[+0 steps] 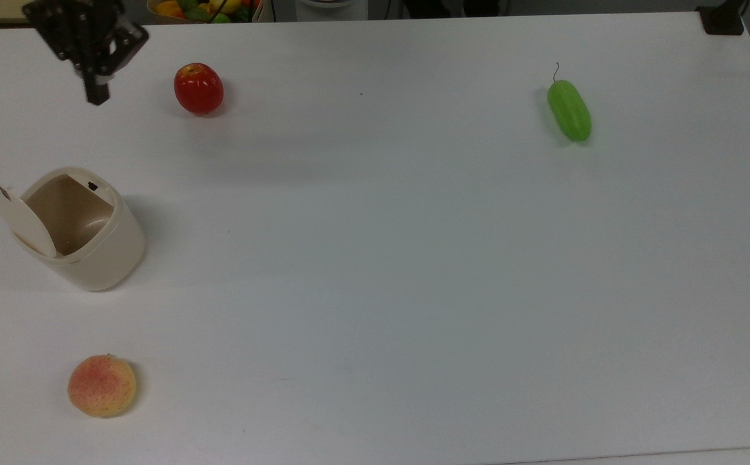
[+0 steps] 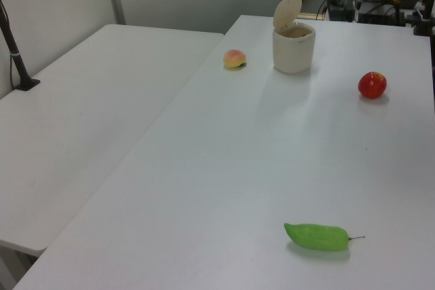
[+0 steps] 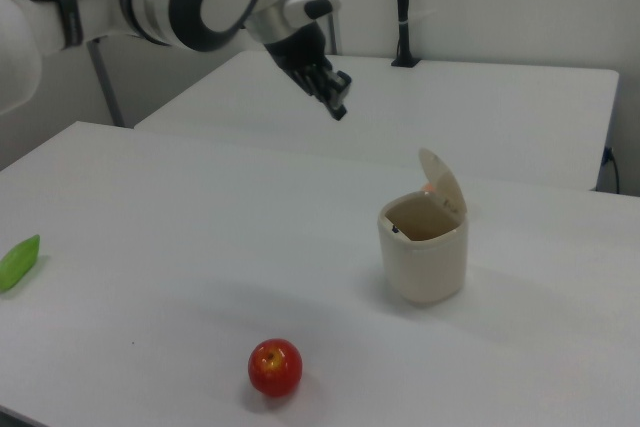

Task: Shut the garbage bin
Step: 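Move the gripper toward the open lid of the cream bin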

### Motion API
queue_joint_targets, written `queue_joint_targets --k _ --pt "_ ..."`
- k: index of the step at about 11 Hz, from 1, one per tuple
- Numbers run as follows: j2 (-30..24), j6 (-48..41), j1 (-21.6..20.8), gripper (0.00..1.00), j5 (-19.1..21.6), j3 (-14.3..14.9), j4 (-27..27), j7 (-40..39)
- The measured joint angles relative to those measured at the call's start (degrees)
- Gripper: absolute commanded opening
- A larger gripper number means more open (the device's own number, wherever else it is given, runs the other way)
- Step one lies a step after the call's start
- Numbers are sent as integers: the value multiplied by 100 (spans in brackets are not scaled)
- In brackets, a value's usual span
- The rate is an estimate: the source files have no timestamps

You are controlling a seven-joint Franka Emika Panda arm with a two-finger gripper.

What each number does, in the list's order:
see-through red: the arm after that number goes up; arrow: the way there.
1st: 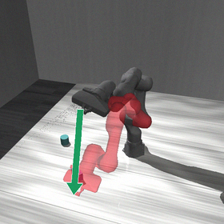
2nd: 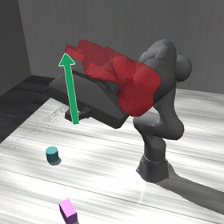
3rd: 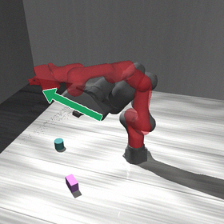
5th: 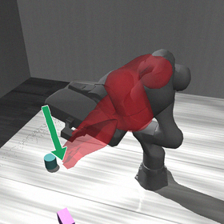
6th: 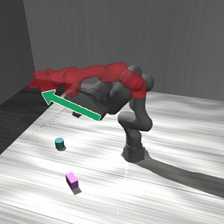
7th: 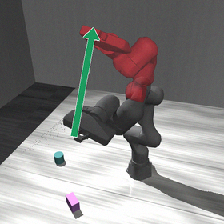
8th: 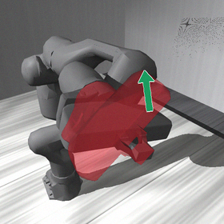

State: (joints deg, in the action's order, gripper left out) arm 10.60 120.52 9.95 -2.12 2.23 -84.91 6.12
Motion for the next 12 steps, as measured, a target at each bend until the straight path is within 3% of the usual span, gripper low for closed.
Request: queue_joint_targets --k 8,12 --pt "917 2402 667 0 -13 3 -6 0" --pt "1255 2749 775 0 -14 4 -5 0"
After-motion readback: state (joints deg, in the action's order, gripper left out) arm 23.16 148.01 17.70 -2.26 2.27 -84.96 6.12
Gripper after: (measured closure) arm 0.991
